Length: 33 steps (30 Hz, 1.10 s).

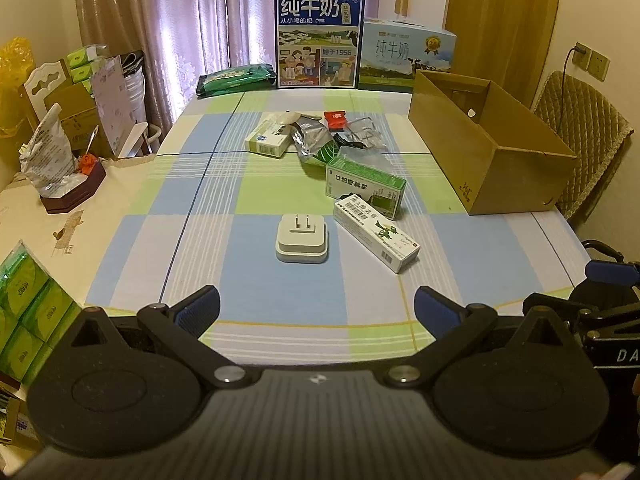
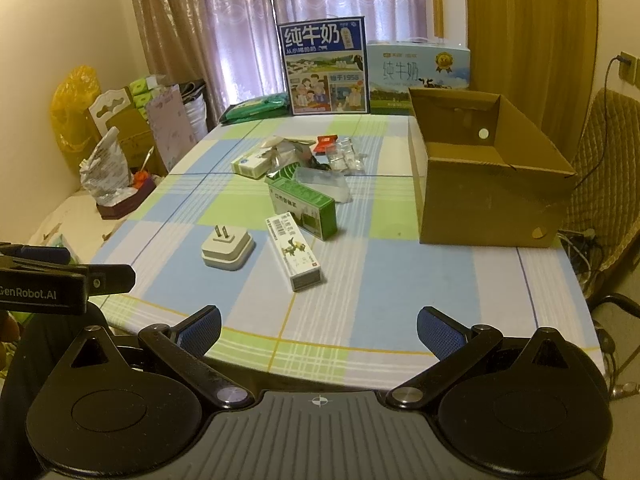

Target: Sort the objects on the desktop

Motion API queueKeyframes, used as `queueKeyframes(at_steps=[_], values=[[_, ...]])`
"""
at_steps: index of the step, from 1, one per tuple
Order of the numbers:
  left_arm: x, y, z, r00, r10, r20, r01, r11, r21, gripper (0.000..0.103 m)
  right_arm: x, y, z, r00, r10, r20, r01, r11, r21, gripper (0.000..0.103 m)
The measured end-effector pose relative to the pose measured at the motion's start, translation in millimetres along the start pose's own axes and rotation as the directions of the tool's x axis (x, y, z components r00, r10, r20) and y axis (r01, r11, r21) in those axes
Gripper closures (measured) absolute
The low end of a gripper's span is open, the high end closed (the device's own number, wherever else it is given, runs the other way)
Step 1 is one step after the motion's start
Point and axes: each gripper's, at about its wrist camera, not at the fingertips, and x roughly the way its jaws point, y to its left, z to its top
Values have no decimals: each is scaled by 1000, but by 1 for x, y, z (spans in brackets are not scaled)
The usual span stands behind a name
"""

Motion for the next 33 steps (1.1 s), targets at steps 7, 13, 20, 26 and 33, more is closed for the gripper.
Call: queueKeyframes(at_steps=[7, 13, 20, 26, 33], values=[[0, 0, -1, 1000, 0, 1, 0, 1000, -5, 1, 1, 1, -2, 1000, 2, -9, -2, 1000, -1, 2], [0, 0, -2, 1000, -5, -2, 5, 1000, -9, 1, 0, -1, -2, 1000, 1, -9, -1, 1000, 2, 2], [2, 0, -3, 1000, -17, -9, 17, 1000, -11, 1, 1, -2, -4, 1000, 1, -17, -1, 1000, 6, 2], [2, 0, -3, 1000, -18, -10, 17, 1000, -11, 1, 1, -3, -6, 1000, 2, -20, -2, 1000, 17, 2], [3, 2, -3, 1000, -22, -10, 22, 1000, -11, 1, 4, -3, -5, 1000, 6, -26, -6, 1000, 13, 2]])
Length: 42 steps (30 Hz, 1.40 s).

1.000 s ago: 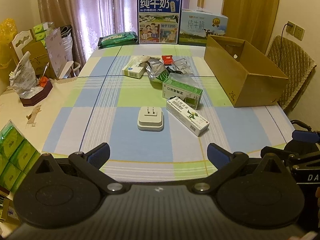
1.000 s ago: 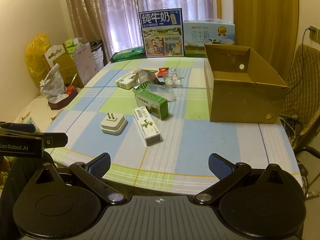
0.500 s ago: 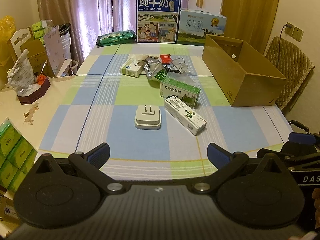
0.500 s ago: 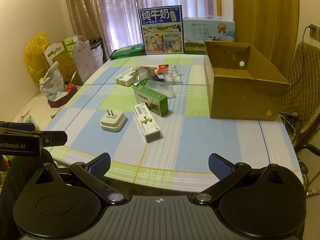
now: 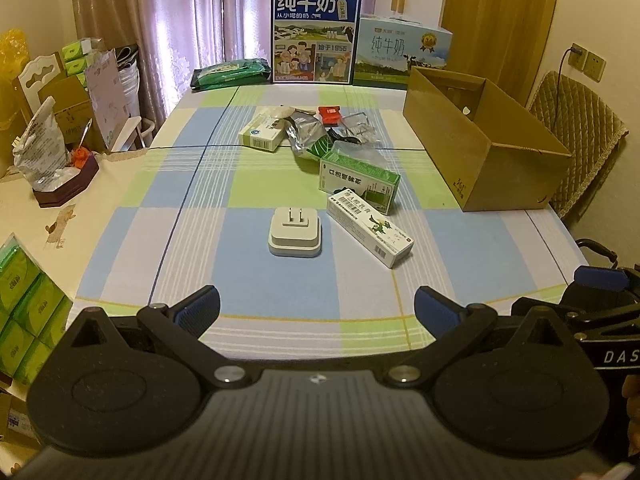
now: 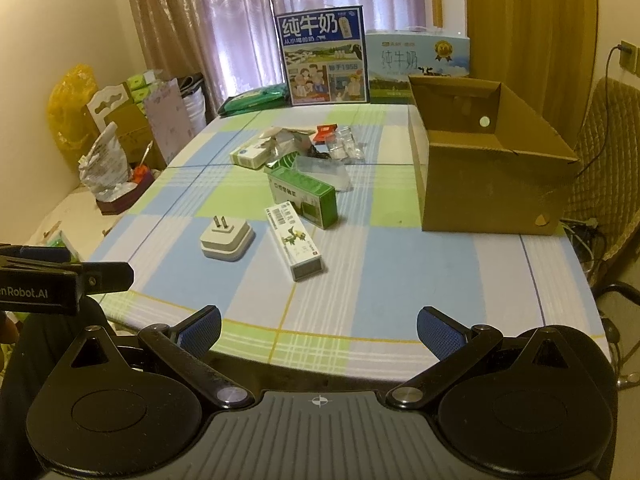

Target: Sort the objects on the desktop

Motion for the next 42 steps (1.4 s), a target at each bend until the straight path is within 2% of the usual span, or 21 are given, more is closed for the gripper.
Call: queueKeyframes(at_steps=[14, 17, 21, 26, 32, 37, 38, 41, 42], values=[[1, 4, 5, 1000, -14, 2, 14, 1000, -9, 1, 2, 1, 2, 1000, -1, 0, 1, 1000, -12, 2], [5, 6, 8, 1000, -13, -1, 13, 1000, -3, 1, 1, 2, 5, 1000, 1, 28, 0, 1000, -27, 2], [16, 12, 13, 1000, 8, -6, -8, 1000, 30, 1, 2, 2, 8, 992, -3, 128, 10, 998, -54, 2], [40, 21, 23, 999, 23, -41, -20, 997, 71, 1, 26, 3, 19, 995, 20, 93, -12, 997, -79, 2], [77, 26, 38, 997, -4, -82, 11, 996, 83, 1, 64, 8, 31, 998, 52, 41, -45, 984, -170, 2], [111, 24, 47, 994, -15, -108, 26, 995, 98, 1, 107, 5, 39, 998, 56, 0, -55, 982, -182, 2], [118, 25, 48, 993, -14, -114, 25, 995, 99, 2, 115, 5, 41, 998, 62, -9, -63, 980, -188, 3], [138, 27, 53, 991, -10, -134, 24, 995, 100, 2, 141, 3, 45, 996, 75, -41, -82, 974, -209, 22], [144, 28, 54, 990, -10, -141, 24, 995, 99, 2, 150, 2, 46, 995, 84, -59, -94, 973, -211, 25]])
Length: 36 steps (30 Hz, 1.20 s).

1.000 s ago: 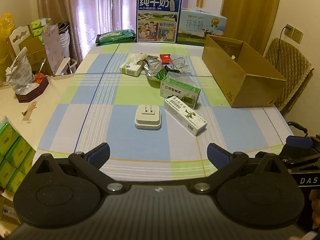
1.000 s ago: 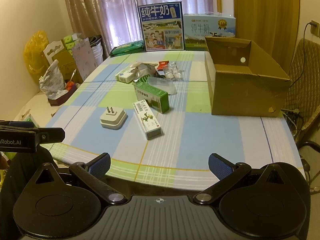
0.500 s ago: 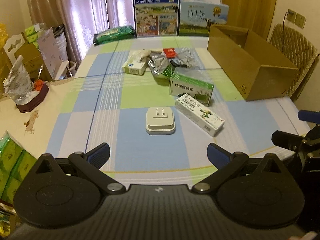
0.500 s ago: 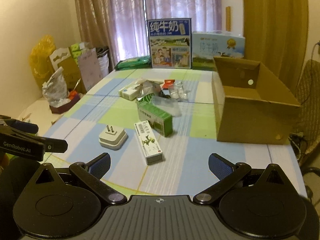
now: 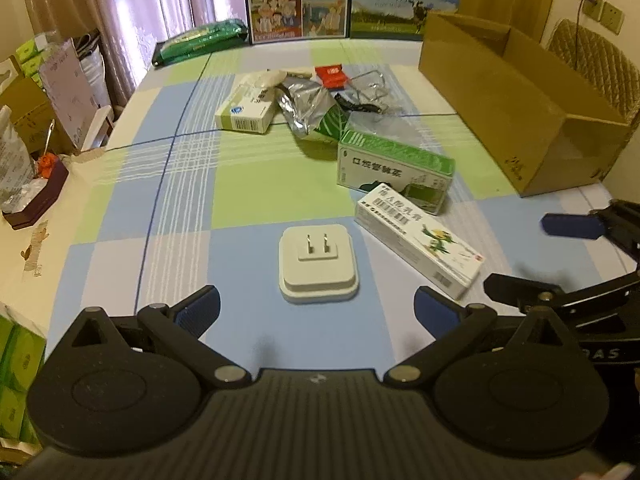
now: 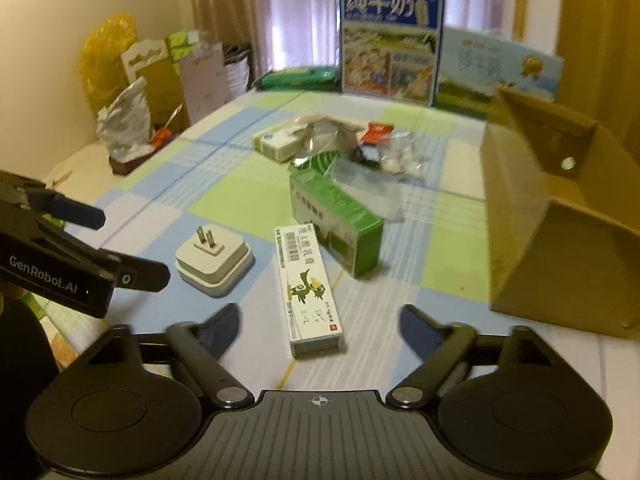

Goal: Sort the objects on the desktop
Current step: 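Grasp the white duck medicine box with the right tool while the left tool grasps the white plug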

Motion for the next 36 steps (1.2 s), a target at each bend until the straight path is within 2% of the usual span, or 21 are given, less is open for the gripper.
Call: queueKeyframes(at_steps=[7, 12, 17, 19, 23, 28, 30, 36], values=[[40, 7, 13, 999, -20, -49, 19, 1000, -15, 2, 44, -5, 0, 997, 35, -69, -39, 998, -51, 34], [64, 8, 15, 996, -32, -85, 31, 999, -16, 7, 66, -8, -1, 993, 59, -100, -64, 997, -51, 51], [83, 7, 13, 994, -23, -108, 21, 1000, -14, 14, 74, -7, -3, 993, 67, -93, -73, 996, -59, 54], [87, 7, 12, 994, -14, -106, 13, 1000, -9, 16, 75, -8, -2, 994, 68, -84, -73, 996, -56, 54], [92, 6, 12, 995, -13, -102, 13, 1000, 1, 27, 78, -9, 0, 995, 69, -70, -72, 996, -46, 57], [93, 4, 12, 996, -7, -85, 9, 1000, 15, 32, 83, -7, 5, 996, 71, -57, -74, 995, -59, 61], [92, 5, 12, 997, -11, -76, 13, 1000, 15, 42, 85, -5, 6, 996, 72, -52, -76, 995, -65, 61], [91, 4, 11, 998, -13, -62, 15, 1000, 22, 43, 90, -2, 8, 996, 72, -45, -75, 993, -87, 67]])
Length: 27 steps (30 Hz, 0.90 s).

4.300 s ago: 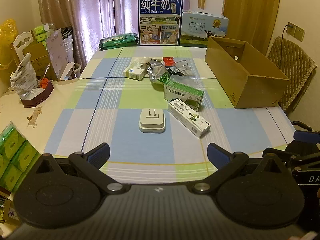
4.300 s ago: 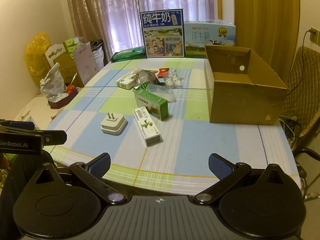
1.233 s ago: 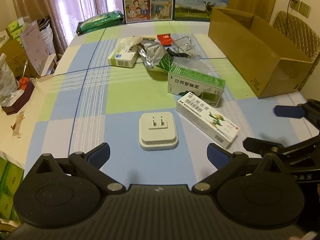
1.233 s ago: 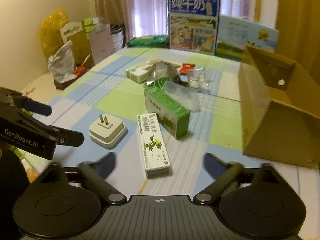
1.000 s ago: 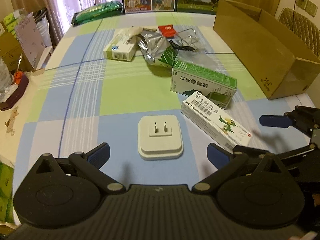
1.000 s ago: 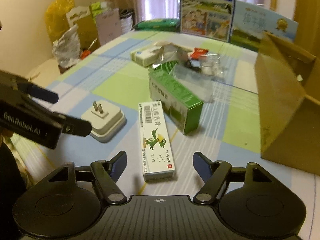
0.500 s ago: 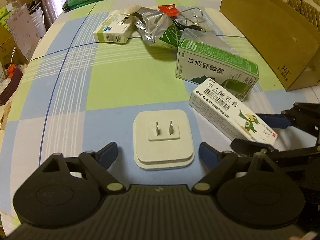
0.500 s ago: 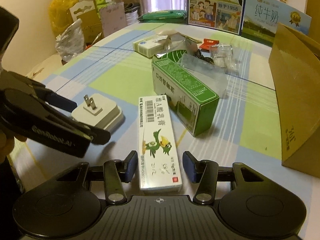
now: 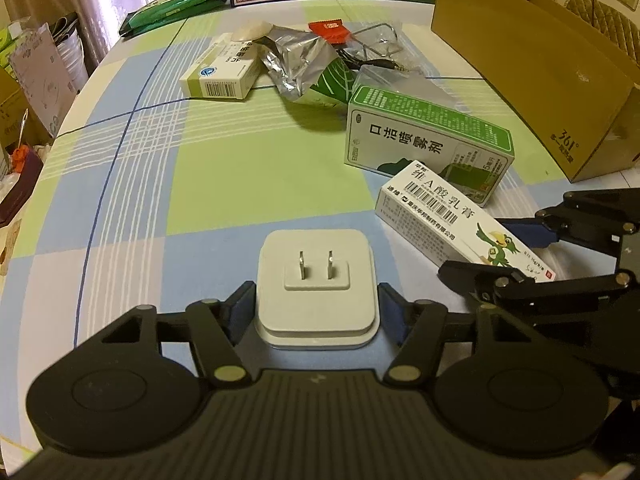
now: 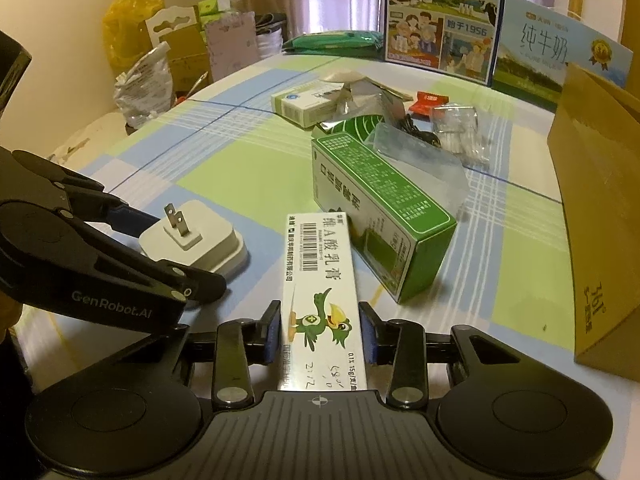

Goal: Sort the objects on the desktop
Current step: 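Grasp the white duck medicine box with the right tool while the left tool grasps the white plug, then carry the medicine box with the right tool while the left tool carries the plug to the cardboard box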

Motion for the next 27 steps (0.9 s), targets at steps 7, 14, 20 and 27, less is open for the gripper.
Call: queueKeyframes(at_steps=[7, 14, 20, 27], values=[[-7, -6, -7, 1000, -24, 0, 24, 1000, 18, 43, -10, -2, -3, 1000, -17, 2, 16, 999, 40, 67], [-25, -17, -12, 999, -42, 13, 42, 999, 28, 43, -41, 0, -8, 999, -37, 24, 35, 996, 79, 68], [-50, -31, -8, 997, -55, 48, 52, 998, 47, 43, -80, -5, -9, 992, -101, 75, 91, 988, 127, 68], [-80, -64, 19, 987, -110, 118, 95, 988, 124, 43, -136, -36, 13, 967, -197, 162, 163, 966, 200, 68]])
